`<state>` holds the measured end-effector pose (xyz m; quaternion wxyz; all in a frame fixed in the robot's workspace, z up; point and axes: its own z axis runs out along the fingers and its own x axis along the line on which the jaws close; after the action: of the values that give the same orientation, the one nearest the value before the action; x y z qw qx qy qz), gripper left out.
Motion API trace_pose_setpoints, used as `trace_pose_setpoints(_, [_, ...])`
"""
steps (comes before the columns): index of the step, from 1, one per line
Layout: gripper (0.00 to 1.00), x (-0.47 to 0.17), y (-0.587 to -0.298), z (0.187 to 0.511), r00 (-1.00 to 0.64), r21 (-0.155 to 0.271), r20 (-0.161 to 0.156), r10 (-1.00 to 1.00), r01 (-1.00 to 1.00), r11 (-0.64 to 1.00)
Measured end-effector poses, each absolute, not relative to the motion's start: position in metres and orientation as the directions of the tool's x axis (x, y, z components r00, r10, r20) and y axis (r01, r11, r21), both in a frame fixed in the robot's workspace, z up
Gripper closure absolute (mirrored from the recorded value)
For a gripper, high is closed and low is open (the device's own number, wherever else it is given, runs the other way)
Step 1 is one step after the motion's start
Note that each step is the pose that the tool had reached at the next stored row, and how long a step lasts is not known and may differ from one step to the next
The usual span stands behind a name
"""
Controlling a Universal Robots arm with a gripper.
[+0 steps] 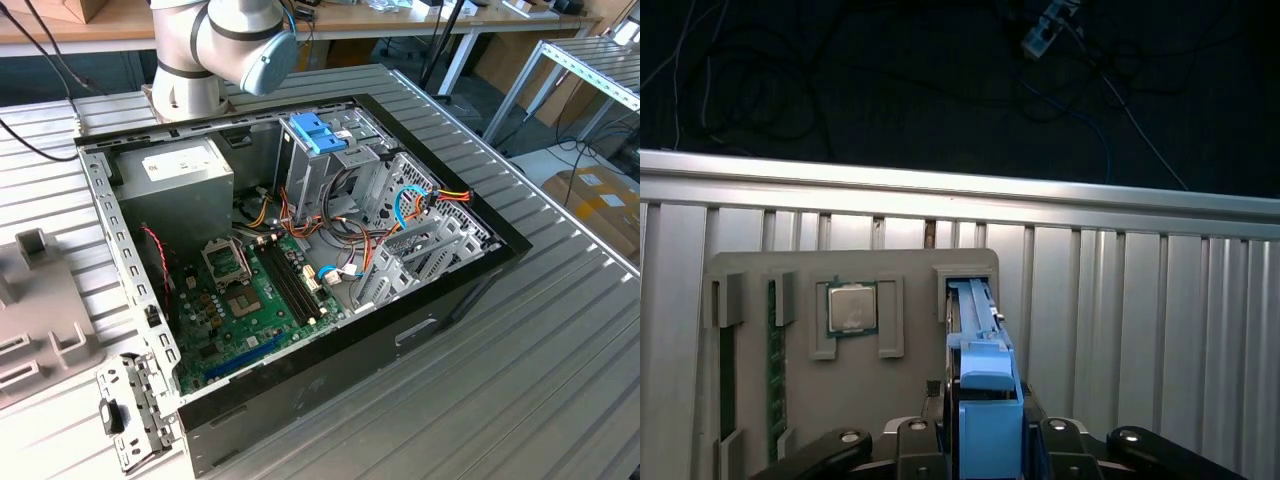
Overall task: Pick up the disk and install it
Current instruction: 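Pick up the disk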
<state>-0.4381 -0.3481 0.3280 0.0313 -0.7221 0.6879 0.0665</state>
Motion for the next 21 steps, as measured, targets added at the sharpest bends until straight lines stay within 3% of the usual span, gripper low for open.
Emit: trace_pose_setpoints(21, [0.63,-0.4374,-0.3509,0.3269,0.044,0.051,-0.140,-0.989,-0.997,-0.052])
